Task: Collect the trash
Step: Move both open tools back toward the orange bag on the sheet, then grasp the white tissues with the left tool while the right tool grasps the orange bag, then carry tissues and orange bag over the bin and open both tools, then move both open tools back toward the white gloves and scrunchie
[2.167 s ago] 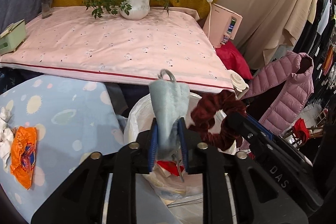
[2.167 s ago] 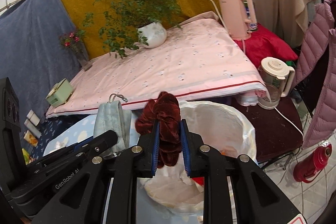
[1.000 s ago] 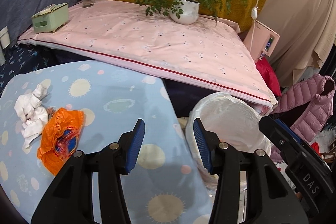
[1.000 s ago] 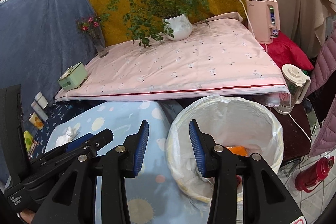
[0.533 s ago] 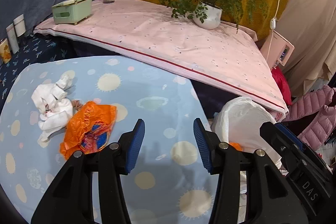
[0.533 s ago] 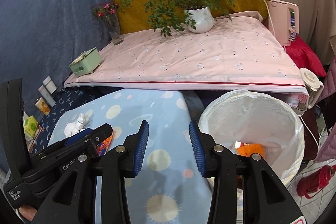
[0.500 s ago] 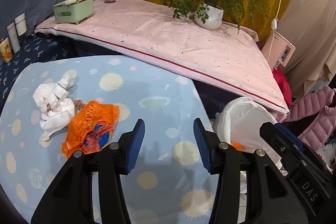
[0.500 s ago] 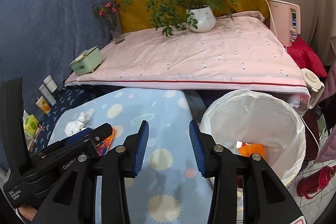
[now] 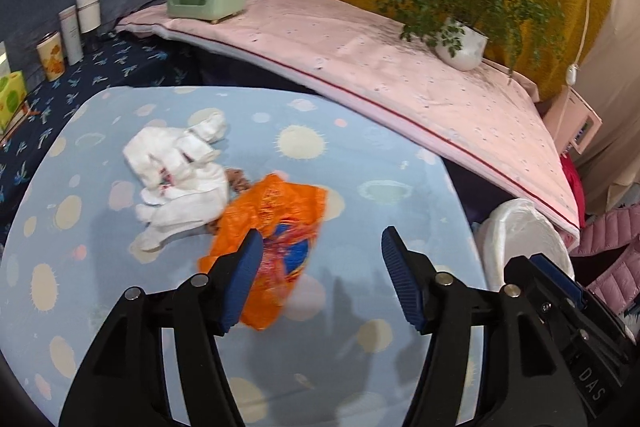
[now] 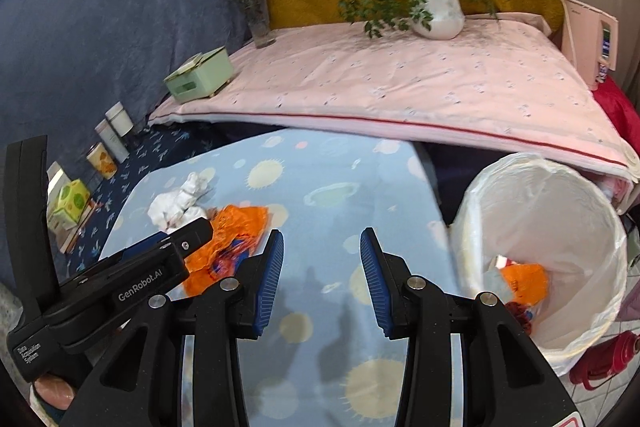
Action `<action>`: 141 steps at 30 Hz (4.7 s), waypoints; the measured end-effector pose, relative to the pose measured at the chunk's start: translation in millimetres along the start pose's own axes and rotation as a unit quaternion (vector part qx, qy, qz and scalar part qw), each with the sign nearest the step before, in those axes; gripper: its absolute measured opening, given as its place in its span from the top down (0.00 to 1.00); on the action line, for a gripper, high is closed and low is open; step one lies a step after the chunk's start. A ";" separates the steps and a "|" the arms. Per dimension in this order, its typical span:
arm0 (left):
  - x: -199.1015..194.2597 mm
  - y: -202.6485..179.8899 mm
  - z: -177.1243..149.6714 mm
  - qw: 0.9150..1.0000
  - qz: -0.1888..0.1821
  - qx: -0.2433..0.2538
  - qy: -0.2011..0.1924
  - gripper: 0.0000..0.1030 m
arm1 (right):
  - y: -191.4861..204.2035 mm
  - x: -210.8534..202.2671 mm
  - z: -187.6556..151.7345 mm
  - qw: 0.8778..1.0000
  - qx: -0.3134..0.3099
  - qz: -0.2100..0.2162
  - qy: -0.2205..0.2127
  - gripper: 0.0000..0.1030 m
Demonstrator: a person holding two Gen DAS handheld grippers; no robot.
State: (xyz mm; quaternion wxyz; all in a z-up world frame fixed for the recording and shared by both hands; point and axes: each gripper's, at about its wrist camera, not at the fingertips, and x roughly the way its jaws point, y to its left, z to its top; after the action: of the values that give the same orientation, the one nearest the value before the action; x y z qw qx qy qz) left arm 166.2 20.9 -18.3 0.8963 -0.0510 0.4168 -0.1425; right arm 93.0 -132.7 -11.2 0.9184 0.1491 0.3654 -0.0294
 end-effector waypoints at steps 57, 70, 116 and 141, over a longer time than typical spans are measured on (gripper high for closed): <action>43.2 66.8 -6.2 0.998 -0.007 -0.027 0.062 0.96 | 62.7 96.3 -25.6 0.997 -0.029 0.021 0.072 0.97; -7.8 -24.6 -1.9 0.998 -0.051 0.029 0.022 0.96 | 6.2 8.6 7.2 1.000 0.012 0.003 -0.020 0.97; 9.8 -260.9 -38.2 0.971 -0.142 0.187 0.049 0.51 | -222.7 -86.7 -10.8 0.973 0.181 -0.110 -0.089 0.80; -4.9 -182.3 -21.3 0.987 -0.094 0.130 0.022 0.51 | -158.6 -75.4 -2.0 0.985 0.127 -0.084 -0.076 0.64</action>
State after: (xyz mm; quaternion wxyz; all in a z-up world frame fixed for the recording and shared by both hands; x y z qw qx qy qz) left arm 108.2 -151.0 9.8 0.8684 0.0301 0.4078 -0.2806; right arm 10.6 -287.6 -1.2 0.9114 0.2305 0.2989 -0.1637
